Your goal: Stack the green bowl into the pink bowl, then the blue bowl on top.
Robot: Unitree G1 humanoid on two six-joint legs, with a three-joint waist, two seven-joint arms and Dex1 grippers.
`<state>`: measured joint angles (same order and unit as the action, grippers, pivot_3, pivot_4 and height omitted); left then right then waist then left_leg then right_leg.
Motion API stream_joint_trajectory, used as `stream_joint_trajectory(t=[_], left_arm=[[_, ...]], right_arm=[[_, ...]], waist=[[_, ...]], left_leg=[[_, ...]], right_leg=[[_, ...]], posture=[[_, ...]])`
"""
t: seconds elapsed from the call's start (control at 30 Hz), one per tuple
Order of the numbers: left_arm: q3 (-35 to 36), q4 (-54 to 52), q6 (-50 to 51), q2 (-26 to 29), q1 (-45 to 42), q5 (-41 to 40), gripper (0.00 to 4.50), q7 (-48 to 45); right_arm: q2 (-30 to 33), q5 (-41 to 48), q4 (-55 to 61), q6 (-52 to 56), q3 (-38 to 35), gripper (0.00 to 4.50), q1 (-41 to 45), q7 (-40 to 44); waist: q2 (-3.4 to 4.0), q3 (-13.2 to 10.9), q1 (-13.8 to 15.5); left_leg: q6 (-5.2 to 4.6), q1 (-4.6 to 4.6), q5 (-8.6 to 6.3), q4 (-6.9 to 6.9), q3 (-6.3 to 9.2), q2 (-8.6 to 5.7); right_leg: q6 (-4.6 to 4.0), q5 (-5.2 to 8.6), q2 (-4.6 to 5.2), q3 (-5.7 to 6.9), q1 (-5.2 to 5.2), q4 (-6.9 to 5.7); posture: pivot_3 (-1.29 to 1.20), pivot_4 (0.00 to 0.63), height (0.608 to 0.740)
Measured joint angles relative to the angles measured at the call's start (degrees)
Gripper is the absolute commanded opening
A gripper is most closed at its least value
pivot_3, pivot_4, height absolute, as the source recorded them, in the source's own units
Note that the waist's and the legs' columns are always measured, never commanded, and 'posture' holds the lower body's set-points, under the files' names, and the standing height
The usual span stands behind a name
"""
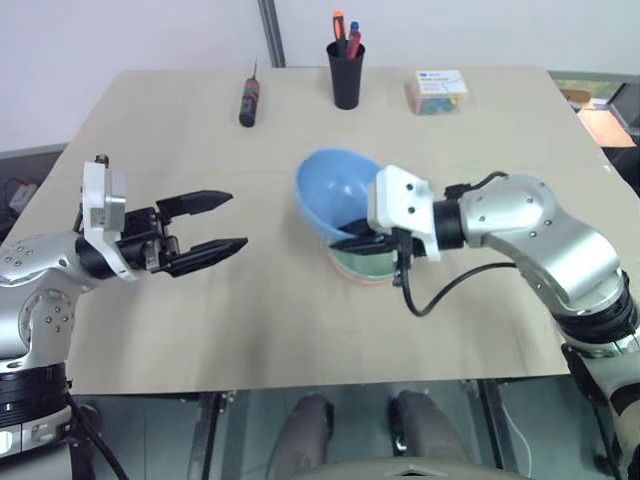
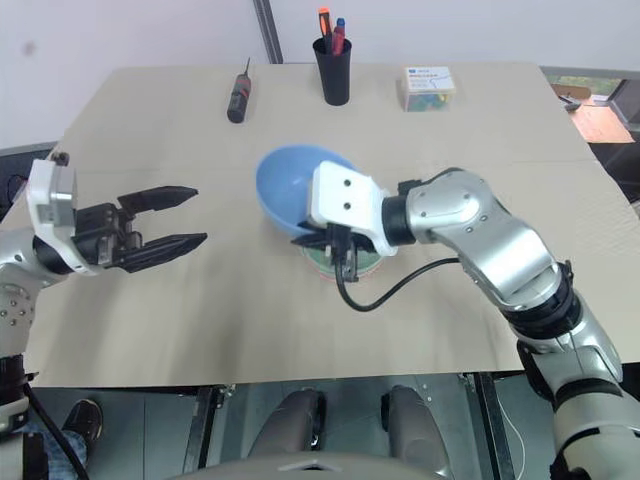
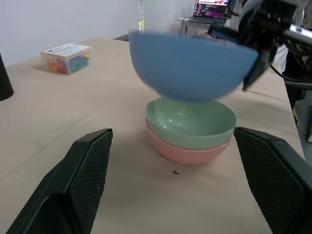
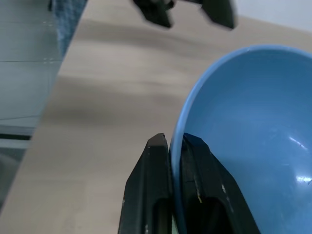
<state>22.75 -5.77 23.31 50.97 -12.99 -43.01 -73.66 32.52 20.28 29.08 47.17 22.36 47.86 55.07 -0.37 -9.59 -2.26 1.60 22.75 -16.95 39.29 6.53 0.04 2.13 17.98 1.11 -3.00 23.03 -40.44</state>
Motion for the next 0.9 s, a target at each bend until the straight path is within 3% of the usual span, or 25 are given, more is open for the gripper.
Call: stream_joint_trajectory(t=[0.13, 0.37, 0.63, 0.73, 0.8, 0.9], left_arm=[[-0.02, 0.0, 0.05, 0.14, -0.18, 0.0, 4.22, -0.13], [-0.9, 0.02, 0.12, -0.03, -1.76, 0.11, 4.22, 0.17], [-1.19, -0.76, 0.49, -2.12, 0.01, 2.58, 4.22, 7.55], [-1.7, -2.84, 1.3, -3.43, 2.23, 3.99, 4.22, 11.87], [-1.78, -2.89, 1.58, -3.93, 3.26, 4.23, 4.22, 12.87], [-1.07, -5.05, 2.95, -4.34, 5.66, 3.76, 4.22, 15.06]], right_arm=[[0.19, -0.15, 0.02, 0.26, 0.01, 2.92, -0.02, -1.31], [1.04, -0.16, -0.24, 0.42, -2.67, 2.92, -0.49, -3.47], [3.3, 12.21, 4.1, 10.77, -23.93, 2.92, -12.28, -8.22], [4.48, 17.12, 5.95, 10.24, -34.23, 2.92, -21.51, -8.27], [5.44, 17.55, 5.82, 8.81, -36.71, 2.92, -25.48, -7.41], [7.06, 16.85, 4.18, -1.45, -43.13, 2.92, -38.31, -1.41]], waist=[[0.0, 0.0, -0.31], [0.0, 0.0, -0.29], [0.0, -0.01, -0.4], [-0.01, 0.0, 0.0], [-0.01, -0.01, 0.01], [-0.02, 0.0, 0.14]], left_leg=[[0.01, 0.0, 0.0, -0.05, 0.01, 0.08], [0.0, 0.0, 0.0, -0.05, -0.04, 0.05], [-0.04, 0.02, -0.02, -0.1, -0.05, 0.07], [-0.23, 0.01, -0.13, -0.17, 0.03, 0.08], [-0.24, 0.02, -0.13, -0.16, -0.04, 0.05], [-0.26, -0.02, -0.14, -0.12, -0.05, 0.02]], right_leg=[[-0.01, 0.0, 0.0, -0.01, 0.05, -0.04], [0.0, 0.0, -0.05, -0.04, 0.07, -0.06], [-0.01, 0.0, -0.01, -0.07, 0.03, 0.04], [0.0, 0.0, -0.04, 0.03, -0.01, 0.08], [0.0, 0.0, -0.04, -0.02, -0.01, 0.08], [0.0, 0.0, -0.07, 0.0, -0.13, 0.17]], posture=[[0.0, 0.15, 0.74], [0.0, 0.15, 0.74], [0.0, 0.15, 0.74], [0.0, 0.15, 0.74], [0.0, 0.15, 0.74], [0.0, 0.15, 0.74]])
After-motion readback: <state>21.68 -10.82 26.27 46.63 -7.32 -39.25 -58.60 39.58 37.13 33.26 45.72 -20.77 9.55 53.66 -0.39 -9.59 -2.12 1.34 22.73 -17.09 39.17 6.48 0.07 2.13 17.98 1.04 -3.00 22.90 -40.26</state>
